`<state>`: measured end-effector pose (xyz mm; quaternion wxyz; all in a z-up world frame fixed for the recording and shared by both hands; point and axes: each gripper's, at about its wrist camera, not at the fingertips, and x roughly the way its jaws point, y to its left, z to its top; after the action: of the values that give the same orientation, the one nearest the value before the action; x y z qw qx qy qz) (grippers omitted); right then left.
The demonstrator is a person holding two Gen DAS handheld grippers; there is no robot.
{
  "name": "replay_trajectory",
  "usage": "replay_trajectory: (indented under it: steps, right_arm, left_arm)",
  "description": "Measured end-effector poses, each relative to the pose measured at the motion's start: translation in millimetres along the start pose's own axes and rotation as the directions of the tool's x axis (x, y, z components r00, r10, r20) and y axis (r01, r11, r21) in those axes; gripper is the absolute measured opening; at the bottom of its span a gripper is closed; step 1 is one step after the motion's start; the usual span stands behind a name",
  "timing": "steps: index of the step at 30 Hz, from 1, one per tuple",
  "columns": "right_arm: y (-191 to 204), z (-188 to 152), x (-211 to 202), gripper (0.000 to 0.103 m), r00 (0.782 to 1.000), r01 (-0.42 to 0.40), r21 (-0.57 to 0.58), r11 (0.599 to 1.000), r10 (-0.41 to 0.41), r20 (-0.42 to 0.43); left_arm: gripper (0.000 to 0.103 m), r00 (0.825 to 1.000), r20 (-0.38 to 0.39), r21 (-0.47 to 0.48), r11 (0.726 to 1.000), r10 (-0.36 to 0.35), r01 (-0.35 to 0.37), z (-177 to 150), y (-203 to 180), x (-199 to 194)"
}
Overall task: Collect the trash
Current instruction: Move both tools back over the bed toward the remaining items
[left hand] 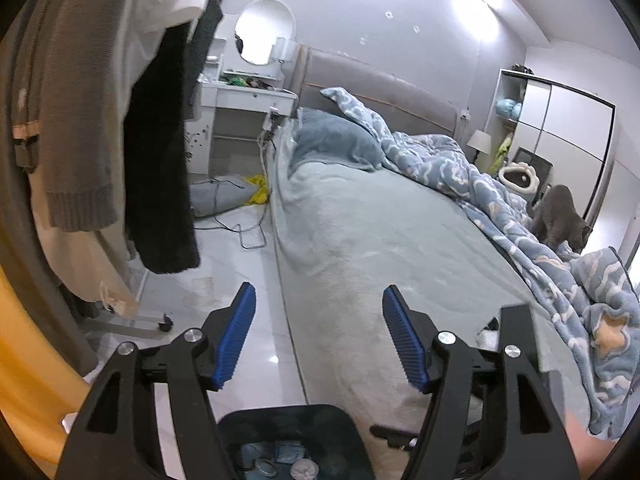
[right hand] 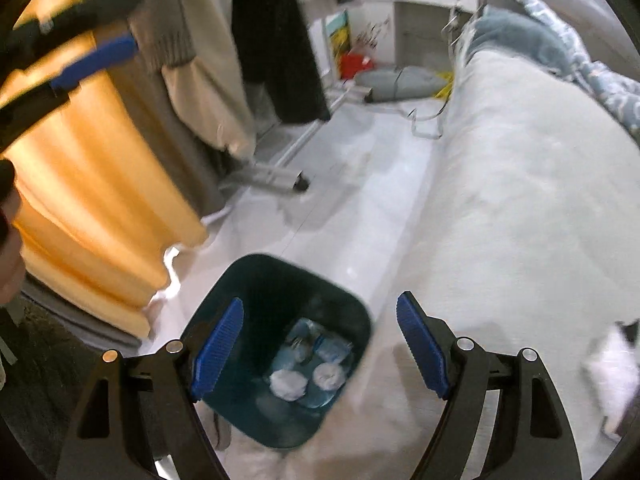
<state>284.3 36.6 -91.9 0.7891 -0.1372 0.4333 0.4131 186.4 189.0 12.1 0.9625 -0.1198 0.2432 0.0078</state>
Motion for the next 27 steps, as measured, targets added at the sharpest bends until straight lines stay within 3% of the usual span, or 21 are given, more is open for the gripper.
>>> replay_trajectory:
  steps: [5,11,21,27]
  right_arm:
    - [-20.9,-4.1,-32.8,0.08,0.994,0.055,0.032,0.998,-0.057,0.096]
    - [-53.2,-16.9,-63.9,0.081,0.98,0.127,0.081,0.989,-0.138,0.146]
    - [-99.0,-39.2,-102.1,0.082,0.951,0.22,0.171,0.96,-0.25,0.184]
    - [-129.1,-56.5,-113.1,0.083,0.927,0.298,0.258,0.919,-0.343,0.152]
  left_arm:
    - [0.071,1.0,-0.014,0.021,1.0,-0.017,0.018,-1.2,-23.3,9.5]
    - [0.074,0.998,-0.034,0.044,0.998,-0.046,0.047,-2.8,-53.5,21.4]
    - [0.077,0.991,-0.097,0.089,0.991,-0.093,0.102,-12.3,-92.9,47.1]
    - [0.079,0.984,-0.141,0.125,0.984,-0.11,0.128,-18.0,-112.8,69.0]
